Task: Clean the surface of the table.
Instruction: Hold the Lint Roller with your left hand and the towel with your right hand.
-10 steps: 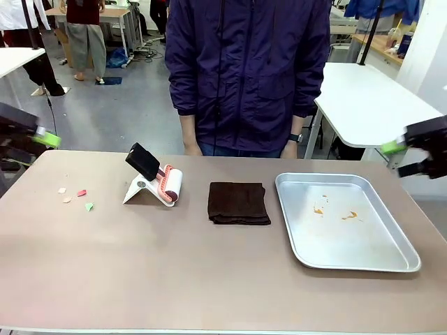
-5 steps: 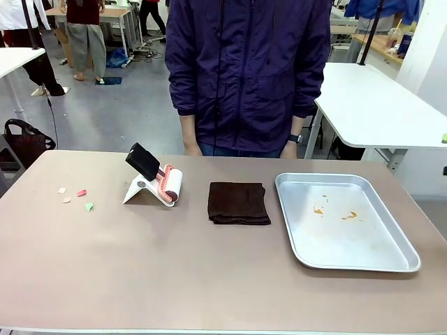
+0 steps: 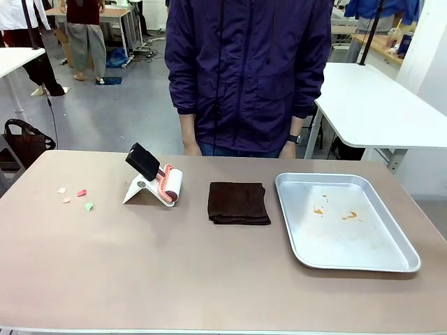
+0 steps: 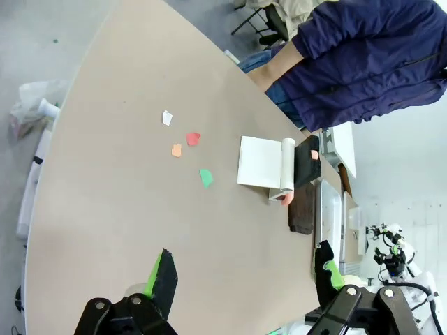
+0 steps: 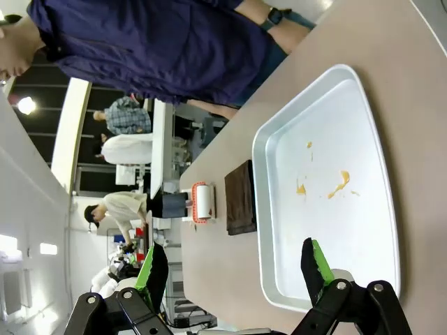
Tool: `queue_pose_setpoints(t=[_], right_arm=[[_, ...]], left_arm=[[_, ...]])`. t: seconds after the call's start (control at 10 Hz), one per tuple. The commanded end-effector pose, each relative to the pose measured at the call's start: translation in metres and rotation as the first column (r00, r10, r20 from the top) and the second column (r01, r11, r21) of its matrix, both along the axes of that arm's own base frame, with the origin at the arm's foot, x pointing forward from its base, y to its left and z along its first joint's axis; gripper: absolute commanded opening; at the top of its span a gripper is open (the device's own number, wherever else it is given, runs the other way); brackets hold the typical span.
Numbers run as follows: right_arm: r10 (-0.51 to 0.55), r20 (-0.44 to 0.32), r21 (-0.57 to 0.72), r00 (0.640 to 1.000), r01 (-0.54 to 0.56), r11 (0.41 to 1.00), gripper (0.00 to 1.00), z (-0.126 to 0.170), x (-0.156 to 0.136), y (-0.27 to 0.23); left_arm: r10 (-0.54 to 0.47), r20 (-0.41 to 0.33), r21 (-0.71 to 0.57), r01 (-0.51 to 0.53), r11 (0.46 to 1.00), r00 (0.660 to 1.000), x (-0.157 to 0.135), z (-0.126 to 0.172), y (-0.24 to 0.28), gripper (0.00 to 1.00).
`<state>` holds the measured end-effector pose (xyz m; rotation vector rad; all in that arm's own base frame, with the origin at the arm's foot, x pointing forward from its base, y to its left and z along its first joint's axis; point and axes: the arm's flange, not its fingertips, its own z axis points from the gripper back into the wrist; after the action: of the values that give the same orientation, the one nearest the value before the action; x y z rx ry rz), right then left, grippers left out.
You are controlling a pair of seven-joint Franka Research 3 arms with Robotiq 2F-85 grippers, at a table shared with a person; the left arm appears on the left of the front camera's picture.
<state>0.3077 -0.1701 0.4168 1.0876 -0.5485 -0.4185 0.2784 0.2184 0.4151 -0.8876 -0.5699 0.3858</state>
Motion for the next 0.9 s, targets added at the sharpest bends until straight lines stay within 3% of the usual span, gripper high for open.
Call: queue_pose_setpoints(t=[0.0, 0.2, 0.3, 0.4, 0.7, 0.8], right_arm=[[0.008, 0.029, 0.000, 1.000, -0.008, 1.000, 1.00, 0.006, 0.000, 0.000], [0.006, 0.000, -0.005, 1.000, -0.006, 1.000, 1.00, 0.002, 0.000, 0.002], [-0.012, 0.045, -0.066, 0.999, 0.014, 0.998, 1.00, 0.005, -0.005, 0.009], [-0.014, 0.044, -0.149, 0.999, 0.021, 0.989, 1.00, 0.014, -0.002, 0.022], [0.084, 0.028, -0.360, 0.996, -0.068, 0.931, 1.00, 0.053, 0.025, 0.091], [0.135, -0.001, -0.449, 0.991, -0.121, 0.885, 1.00, 0.064, 0.037, 0.125]], left_arm=[[-0.023, 0.021, -0.001, 0.023, 1.000, 1.000, -0.009, 0.000, 0.007, 1.00], [-0.023, 0.021, -0.001, 0.023, 1.000, 1.000, -0.009, 0.000, 0.007, 1.00], [-0.002, 0.003, -0.010, 0.002, 1.000, 1.000, -0.008, 0.000, 0.004, 1.00], [-0.068, 0.019, 0.117, 0.065, 0.991, 0.998, 0.002, 0.013, -0.008, 1.00], [-0.211, 0.018, 0.249, 0.200, 0.947, 0.977, 0.060, 0.051, -0.052, 1.00], [-0.243, -0.027, 0.301, 0.240, 0.923, 0.970, 0.081, 0.062, -0.073, 1.00]])
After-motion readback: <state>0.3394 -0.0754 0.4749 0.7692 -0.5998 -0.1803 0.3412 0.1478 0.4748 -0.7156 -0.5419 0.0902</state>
